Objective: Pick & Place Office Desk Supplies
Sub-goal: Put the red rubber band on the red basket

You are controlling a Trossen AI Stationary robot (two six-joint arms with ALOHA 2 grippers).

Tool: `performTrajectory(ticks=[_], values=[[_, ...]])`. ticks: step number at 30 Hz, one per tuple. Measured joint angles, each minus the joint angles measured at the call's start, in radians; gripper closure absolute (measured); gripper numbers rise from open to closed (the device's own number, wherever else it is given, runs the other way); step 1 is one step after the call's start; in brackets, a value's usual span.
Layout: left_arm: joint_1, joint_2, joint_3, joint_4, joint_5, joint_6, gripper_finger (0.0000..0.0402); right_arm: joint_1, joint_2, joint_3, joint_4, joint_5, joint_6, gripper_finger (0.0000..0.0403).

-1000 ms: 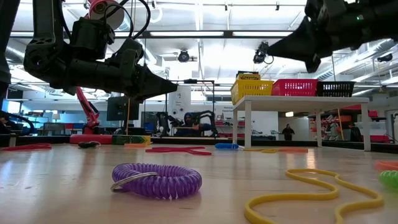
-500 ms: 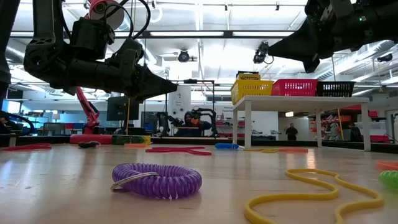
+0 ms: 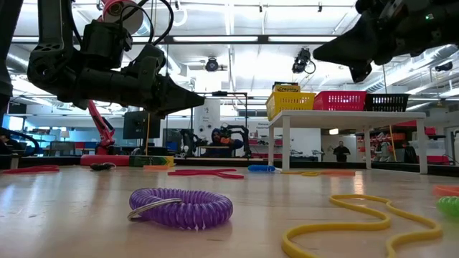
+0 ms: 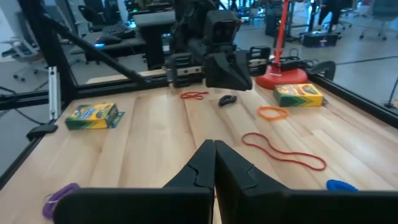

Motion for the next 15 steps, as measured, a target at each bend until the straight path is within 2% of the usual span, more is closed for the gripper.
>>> performTrajectory(ticks=[6, 10, 12, 15], values=[[0.0, 0.0, 0.0, 0.0, 0.0, 0.0, 0.0364, 0.043, 0.027, 0.003, -0.013, -0.015, -0.011, 0.0398], [0.0, 0.0, 0.0, 0.001, 0.0, 0.0, 0.0364, 0.094, 0.059, 0.078, -0.179, -0.049, 0.022, 0.0398], [-0.001, 0.0, 0.004, 0.01, 0.001, -0.002, 0.0364, 0.123, 0.071, 0.131, -0.275, -0.016, 0.024, 0.0398], [-0.001, 0.0, 0.023, 0.02, 0.019, -0.022, 0.0364, 0.156, 0.091, 0.193, -0.352, 0.112, 0.022, 0.0398]])
